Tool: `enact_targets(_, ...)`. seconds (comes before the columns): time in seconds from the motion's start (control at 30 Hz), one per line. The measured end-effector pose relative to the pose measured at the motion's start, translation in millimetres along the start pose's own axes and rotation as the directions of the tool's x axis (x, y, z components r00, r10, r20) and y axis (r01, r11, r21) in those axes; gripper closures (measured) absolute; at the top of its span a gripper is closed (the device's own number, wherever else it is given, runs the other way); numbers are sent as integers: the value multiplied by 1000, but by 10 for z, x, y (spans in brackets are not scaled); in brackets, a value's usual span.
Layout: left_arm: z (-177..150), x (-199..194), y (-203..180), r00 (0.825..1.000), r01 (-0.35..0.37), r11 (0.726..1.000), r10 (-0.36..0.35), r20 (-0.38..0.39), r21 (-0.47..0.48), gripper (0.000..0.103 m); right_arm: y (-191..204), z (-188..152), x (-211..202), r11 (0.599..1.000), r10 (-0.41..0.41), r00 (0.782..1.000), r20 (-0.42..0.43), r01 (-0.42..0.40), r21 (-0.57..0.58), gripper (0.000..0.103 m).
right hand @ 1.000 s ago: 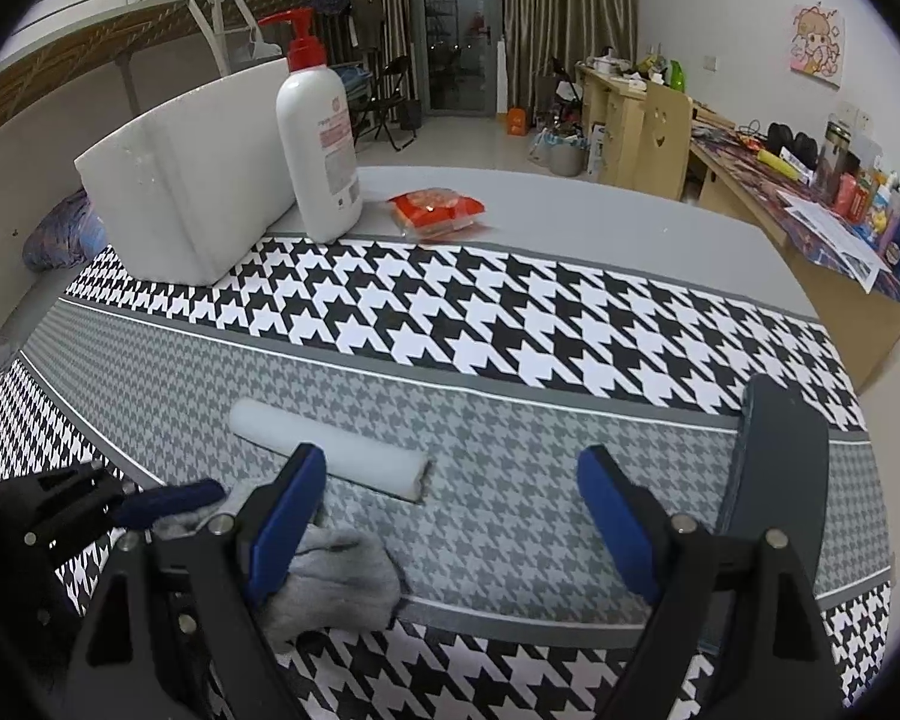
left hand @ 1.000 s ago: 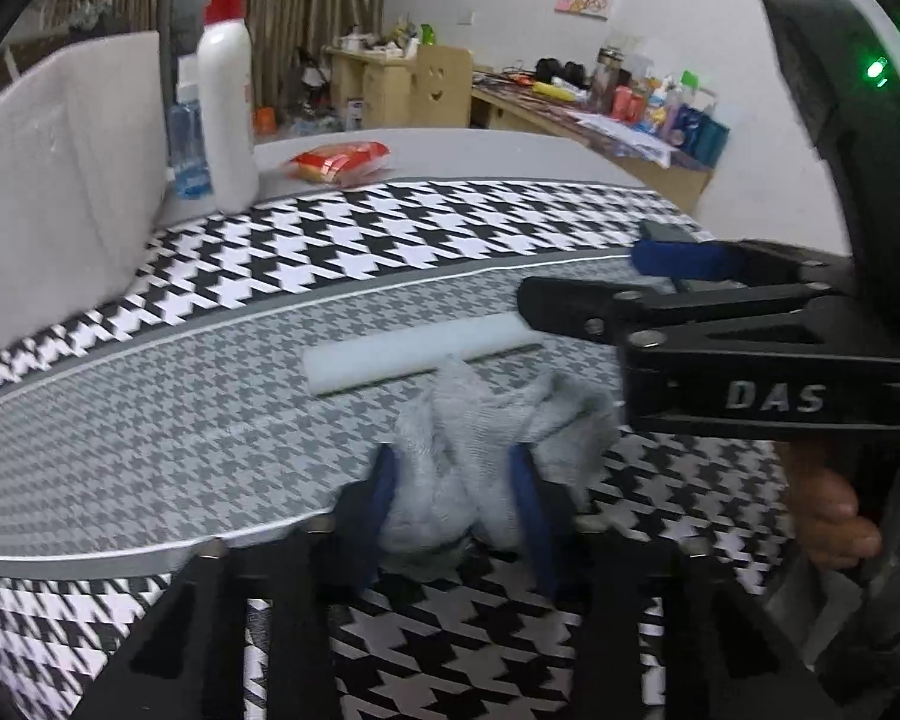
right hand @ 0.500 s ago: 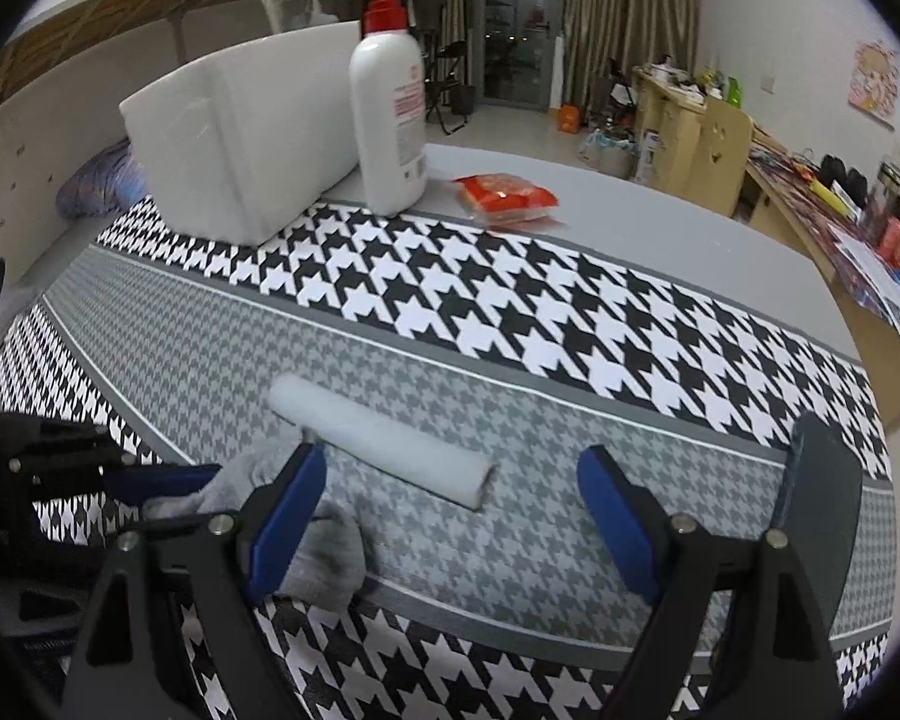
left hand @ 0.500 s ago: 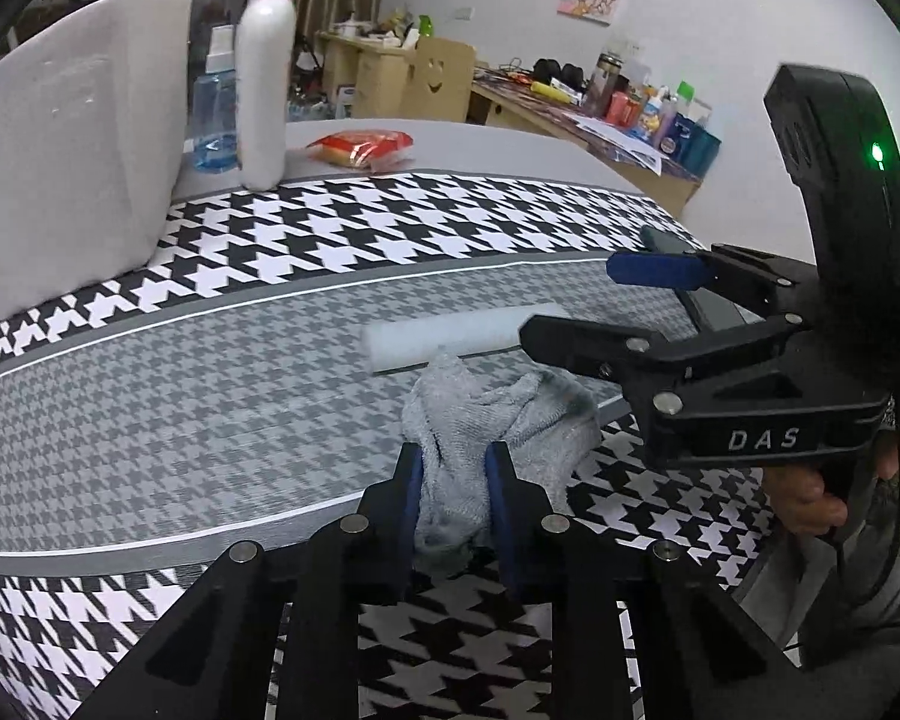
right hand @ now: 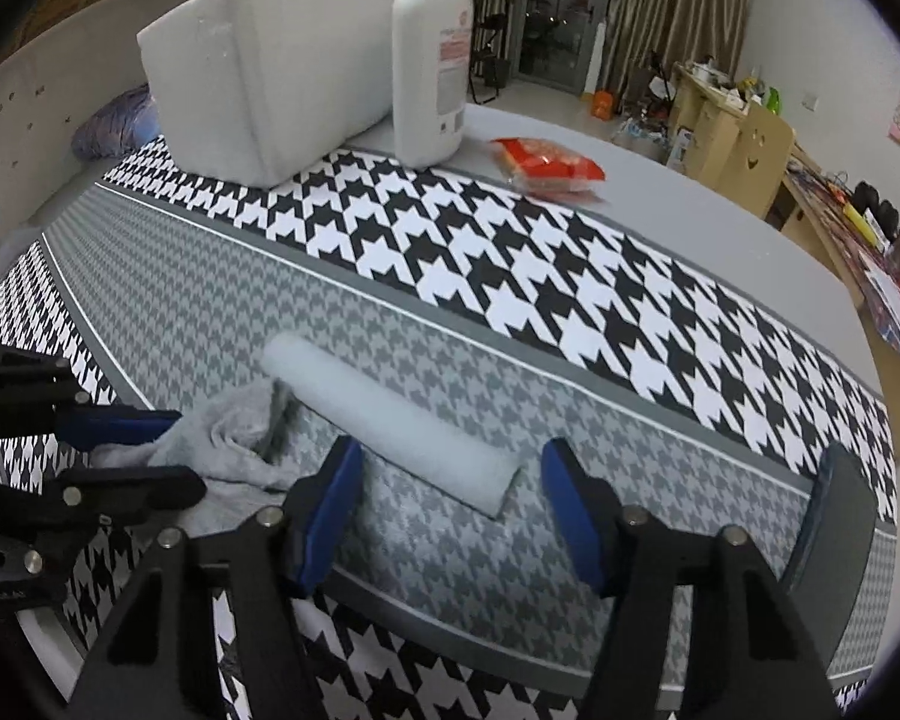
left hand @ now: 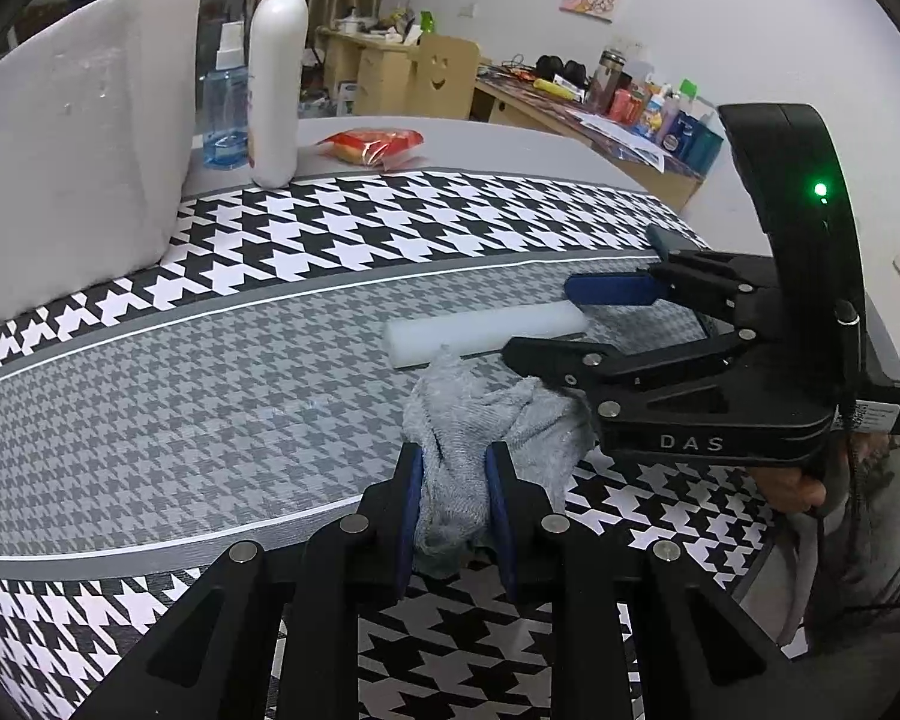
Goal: Organize soft objects
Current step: 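Close the left gripper on the grey sock while the right gripper grasps the foam tube, then lift the sock with the left gripper while the right gripper lifts the tube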
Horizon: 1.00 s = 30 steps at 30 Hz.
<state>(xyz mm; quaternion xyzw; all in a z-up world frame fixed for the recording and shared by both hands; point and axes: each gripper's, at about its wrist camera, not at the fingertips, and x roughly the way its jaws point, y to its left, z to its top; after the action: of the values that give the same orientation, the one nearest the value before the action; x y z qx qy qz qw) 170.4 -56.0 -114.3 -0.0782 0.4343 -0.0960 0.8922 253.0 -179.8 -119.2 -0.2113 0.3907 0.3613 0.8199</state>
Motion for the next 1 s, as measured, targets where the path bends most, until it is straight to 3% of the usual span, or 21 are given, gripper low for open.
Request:
enact_targets(0.3,38,31,28,1000,15,1000,-15,-10,-13,80,13,63,50,999,51,999,-7,-52,-16,51)
enact_targets(0.4,33,16,24,1000,13,1000,-14,-10,-15,80,40,65,32,998,45,999,-11,-45,-32,65)
enact_targets(0.47,29,-4,25,1000,10,1000,-11,-6,-16,80,71,55,7,999,4,1000,-15,-5,-53,88)
enact_targets(0.5,27,-12,30,1000,8,1000,-8,-3,-19,80,64,56,7,998,-23,1000,-22,22,-50,90)
enact_targets(0.6,17,-42,47,1000,3,1000,-3,5,-28,80,-38,58,-21,1000,16,999,-37,-15,14,93)
enact_targets(0.73,26,-100,35,1000,5,1000,-4,29,-29,80,-63,40,-74,998,1,999,-38,1,55,93)
enact_targets(1.0,41,-253,21,997,-9,1000,9,71,-11,80,-78,43,-369,989,-6,1000,30,1,150,93)
